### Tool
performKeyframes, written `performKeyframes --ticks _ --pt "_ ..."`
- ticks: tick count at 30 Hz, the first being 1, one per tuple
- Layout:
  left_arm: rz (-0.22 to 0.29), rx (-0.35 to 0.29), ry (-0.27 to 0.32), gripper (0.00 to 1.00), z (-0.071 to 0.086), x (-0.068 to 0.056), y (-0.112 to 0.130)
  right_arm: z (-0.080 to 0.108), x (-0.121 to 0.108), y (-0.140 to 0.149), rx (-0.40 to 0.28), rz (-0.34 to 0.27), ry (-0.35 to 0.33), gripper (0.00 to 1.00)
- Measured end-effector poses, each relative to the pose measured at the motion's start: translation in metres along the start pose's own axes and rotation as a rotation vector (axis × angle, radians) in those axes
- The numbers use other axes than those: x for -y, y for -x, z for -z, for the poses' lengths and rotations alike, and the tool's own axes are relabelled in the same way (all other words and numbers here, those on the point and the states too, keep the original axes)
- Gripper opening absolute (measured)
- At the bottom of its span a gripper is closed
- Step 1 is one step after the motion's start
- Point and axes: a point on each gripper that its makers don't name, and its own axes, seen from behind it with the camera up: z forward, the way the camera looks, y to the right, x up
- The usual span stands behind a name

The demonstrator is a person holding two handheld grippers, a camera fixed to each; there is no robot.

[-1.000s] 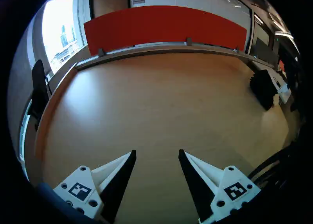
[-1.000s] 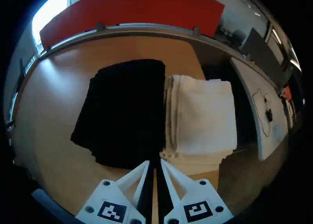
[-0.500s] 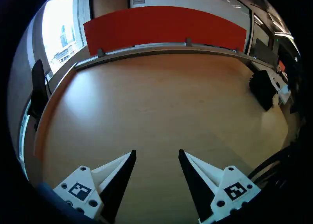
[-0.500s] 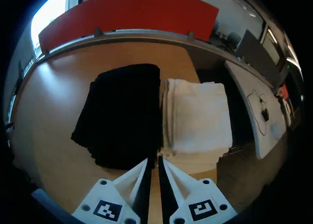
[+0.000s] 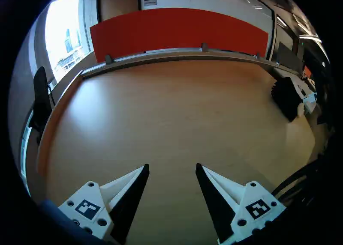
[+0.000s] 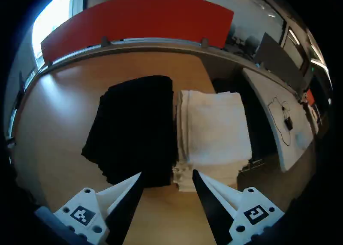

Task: Fold towel

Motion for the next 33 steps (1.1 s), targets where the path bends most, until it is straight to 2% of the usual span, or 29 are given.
performKeyframes --ticks 10,13,24,33 --pt "0.0 -0.008 0.004 0.8 0.002 0.003 -0.003 0.005 0.004 -0.007 -0.015 -0.007 0.005 0.9" --pt "0.001 -0.012 0.005 0.8 0.003 0.005 -0.004 0.007 0.005 -0.008 -0.022 -0.014 0.008 1.0" --pt "0.001 -0.025 0.006 0.8 0.006 0.01 -0.009 0.016 0.011 -0.013 -0.043 -0.023 0.014 1.0" --pt "0.007 -0.045 0.004 0.8 0.009 0.017 -0.018 0.029 0.023 -0.029 -0.128 -0.051 0.028 1.0"
